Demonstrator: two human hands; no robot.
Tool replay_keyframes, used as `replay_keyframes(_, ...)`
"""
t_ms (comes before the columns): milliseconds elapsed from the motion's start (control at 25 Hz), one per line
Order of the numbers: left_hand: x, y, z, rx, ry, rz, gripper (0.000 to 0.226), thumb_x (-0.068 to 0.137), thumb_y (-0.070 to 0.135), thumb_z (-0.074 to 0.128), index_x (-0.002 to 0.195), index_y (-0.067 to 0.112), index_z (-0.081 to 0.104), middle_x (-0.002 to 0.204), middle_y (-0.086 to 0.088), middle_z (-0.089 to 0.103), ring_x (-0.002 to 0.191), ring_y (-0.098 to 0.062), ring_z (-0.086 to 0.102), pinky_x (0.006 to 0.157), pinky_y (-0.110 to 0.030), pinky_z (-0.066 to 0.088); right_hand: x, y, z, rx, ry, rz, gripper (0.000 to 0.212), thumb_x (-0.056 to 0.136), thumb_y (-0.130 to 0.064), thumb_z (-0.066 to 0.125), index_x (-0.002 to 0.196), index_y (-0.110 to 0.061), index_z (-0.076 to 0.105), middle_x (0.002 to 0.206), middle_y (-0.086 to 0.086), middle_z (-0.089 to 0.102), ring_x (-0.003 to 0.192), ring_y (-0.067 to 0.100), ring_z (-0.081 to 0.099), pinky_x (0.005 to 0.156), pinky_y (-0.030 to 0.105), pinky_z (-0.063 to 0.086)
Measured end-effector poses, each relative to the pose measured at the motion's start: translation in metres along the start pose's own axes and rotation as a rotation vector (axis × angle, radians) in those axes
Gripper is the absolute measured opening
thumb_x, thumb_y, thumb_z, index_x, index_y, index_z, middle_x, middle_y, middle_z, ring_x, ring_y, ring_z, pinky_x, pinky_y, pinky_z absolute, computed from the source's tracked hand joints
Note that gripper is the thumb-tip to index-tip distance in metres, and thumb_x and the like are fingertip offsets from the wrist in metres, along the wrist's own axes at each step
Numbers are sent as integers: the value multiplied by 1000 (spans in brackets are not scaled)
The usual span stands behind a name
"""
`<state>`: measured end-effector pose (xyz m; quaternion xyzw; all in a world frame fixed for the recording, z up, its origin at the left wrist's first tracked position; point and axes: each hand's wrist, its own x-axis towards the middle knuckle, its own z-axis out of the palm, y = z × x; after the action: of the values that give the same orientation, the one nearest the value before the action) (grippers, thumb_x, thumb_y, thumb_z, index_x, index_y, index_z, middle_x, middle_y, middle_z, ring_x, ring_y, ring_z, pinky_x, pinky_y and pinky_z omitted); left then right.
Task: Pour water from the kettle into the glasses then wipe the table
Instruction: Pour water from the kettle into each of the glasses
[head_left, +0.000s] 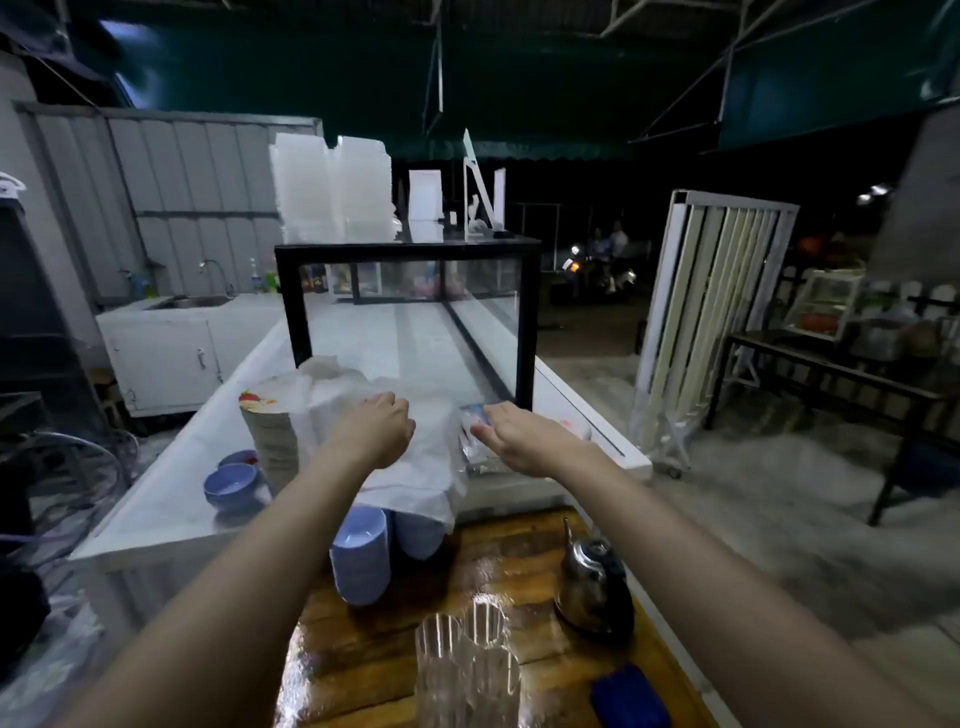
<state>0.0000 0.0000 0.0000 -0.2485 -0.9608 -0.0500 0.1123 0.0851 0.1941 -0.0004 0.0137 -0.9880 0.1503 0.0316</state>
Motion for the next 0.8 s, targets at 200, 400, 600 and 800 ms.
replay_keyframes(200, -3, 48, 77, -132, -172, 76, 35, 102, 24, 30, 112, -1, 53, 118, -22, 53, 111, -36, 52, 90, -40, 38, -36, 76, 57, 89, -78, 52, 49, 104, -42, 34, 134, -8, 50, 141, 18, 52, 130, 34, 48, 106, 46, 39)
replay_keyframes(400, -13, 113, 155, -118, -300, 212, 37, 101, 30, 34, 120, 4, 52, 127, -15, 55, 111, -29, 55, 97, -38, 43, -73, 172, 111, 219, -191, 221, 50, 103, -47, 32, 130, -11, 53, 133, 10, 56, 124, 29, 54, 102, 44, 44)
replay_keyframes(600, -13, 172, 203, -135, -354, 302, 49, 102, 33, 36, 145, 10, 34, 154, -10, 32, 140, -25, 35, 115, -35, 28, -87, 243, 151, 387, -210, 365, 53, 101, -51, 34, 136, -16, 51, 138, 7, 55, 124, 20, 53, 103, 34, 45)
replay_keyframes(800, -4, 218, 249, -157, -390, 362, 61, 101, 36, 34, 154, 20, 8, 162, -3, 8, 149, -21, 12, 120, -34, 14, -79, 292, 196, 598, -243, 438, 51, 101, -47, 40, 141, -15, 44, 140, 4, 50, 124, 17, 51, 93, 22, 41)
